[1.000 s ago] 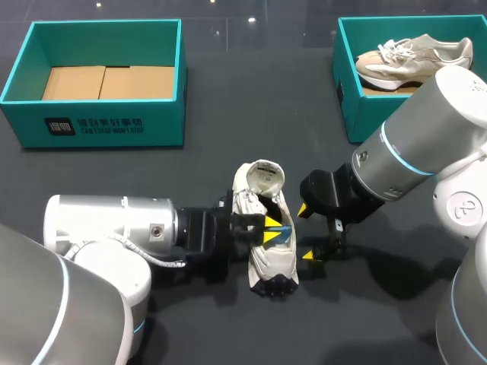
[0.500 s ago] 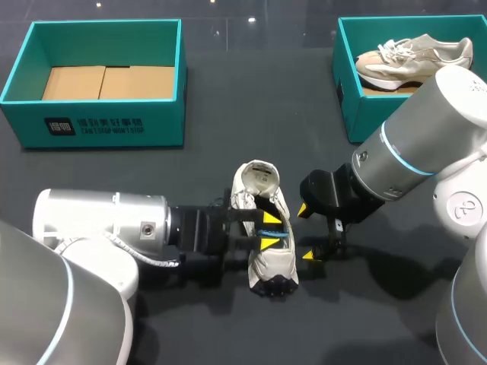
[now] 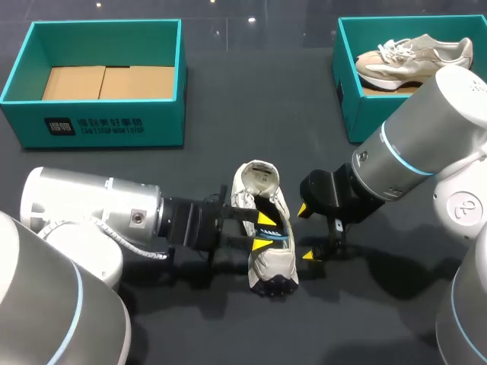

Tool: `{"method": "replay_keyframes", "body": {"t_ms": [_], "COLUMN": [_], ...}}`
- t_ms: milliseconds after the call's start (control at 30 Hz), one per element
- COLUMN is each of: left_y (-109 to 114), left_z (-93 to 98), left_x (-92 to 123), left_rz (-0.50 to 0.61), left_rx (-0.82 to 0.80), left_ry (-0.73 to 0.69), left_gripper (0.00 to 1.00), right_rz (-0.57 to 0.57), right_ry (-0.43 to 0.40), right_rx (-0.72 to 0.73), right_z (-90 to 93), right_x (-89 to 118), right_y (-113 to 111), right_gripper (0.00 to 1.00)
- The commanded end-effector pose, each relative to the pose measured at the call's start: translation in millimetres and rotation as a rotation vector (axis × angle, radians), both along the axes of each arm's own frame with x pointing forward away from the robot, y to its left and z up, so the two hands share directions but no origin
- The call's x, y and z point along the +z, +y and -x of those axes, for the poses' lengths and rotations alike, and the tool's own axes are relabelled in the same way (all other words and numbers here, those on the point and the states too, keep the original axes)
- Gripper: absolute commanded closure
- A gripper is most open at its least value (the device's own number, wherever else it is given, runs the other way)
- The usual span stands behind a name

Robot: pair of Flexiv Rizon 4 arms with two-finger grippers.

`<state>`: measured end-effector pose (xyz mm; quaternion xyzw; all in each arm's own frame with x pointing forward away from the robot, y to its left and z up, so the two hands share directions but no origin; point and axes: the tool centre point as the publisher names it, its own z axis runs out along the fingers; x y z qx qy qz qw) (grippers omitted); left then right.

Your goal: Take the shoe out of the shoebox, open the shoe tongue, remove and reinsert the insole, then place the shoe into the shoebox

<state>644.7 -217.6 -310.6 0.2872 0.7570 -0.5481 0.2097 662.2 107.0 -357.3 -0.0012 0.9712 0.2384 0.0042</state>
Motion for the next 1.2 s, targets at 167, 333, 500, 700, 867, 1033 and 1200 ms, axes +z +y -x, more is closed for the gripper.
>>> {"method": "replay_keyframes", "body": {"t_ms": [167, 333, 500, 700, 867, 1033, 1200], "left_y": [23, 34, 53, 72, 82, 94, 105], "left_z": [2.0, 1.3, -3.6, -5.7, -6.9, -10.9, -14.6], "left_x": [9, 13, 23, 38, 46, 52, 60], "left_rz": [-0.073, -0.138, -0.179, -0.234, -0.274, -0.34, -0.397], "left_rx": [-0.04, -0.049, -0.081, -0.127, -0.177, -0.224, -0.28], "left_ry": [0.011, -0.004, 0.007, 0.006, 0.021, 0.019, 0.017], "left_gripper": [0.73, 0.72, 0.72, 0.74, 0.78, 0.82, 0.83], "right_rz": [0.005, 0.015, 0.005, 0.037, 0.034, 0.05, 0.05], "right_ry": [-0.007, -0.017, -0.01, 0.009, -0.003, 0.016, 0.016], "right_rx": [-0.017, -0.03, -0.01, -0.017, -0.027, -0.03, -0.03], "right_z": [-0.4, -3.4, -5.7, -4.0, 0.3, 2.4, 2.4], "right_x": [5, 17, 26, 31, 38, 38, 38], "right_y": [-14, -40, -64, -93, -112, -117, -117], "right_gripper": [0.0, 0.0, 0.0, 0.0, 0.0, 0.0, 0.0]}}
